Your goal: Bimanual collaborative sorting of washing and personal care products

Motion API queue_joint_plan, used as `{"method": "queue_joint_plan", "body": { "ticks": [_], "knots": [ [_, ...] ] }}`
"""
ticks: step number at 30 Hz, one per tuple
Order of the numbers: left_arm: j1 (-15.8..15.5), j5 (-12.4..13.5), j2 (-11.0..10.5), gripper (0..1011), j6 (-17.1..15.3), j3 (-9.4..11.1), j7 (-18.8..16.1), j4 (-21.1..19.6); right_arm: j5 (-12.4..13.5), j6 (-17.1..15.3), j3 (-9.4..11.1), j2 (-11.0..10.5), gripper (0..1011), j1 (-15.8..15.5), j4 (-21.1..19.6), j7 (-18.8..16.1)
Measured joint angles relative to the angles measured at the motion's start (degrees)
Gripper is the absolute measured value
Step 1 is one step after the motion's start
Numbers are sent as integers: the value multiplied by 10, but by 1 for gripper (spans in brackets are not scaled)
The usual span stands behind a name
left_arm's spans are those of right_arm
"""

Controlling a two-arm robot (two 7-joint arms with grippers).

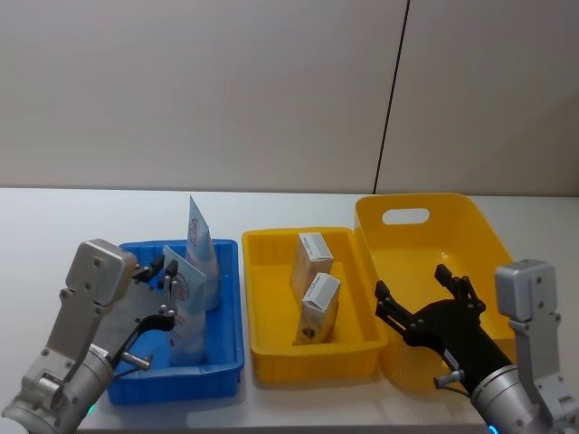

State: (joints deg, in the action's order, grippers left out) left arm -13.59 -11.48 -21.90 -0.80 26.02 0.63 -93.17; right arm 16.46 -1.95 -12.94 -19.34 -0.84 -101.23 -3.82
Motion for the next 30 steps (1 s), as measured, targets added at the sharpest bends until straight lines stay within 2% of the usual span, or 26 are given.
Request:
{"method": "queue_joint_plan", "body": {
  "ticks": [30],
  "knots": [
    [0,0,0,135,0,0,0,0,0,0,0,0,1006,0,0,0]
  ]
}}
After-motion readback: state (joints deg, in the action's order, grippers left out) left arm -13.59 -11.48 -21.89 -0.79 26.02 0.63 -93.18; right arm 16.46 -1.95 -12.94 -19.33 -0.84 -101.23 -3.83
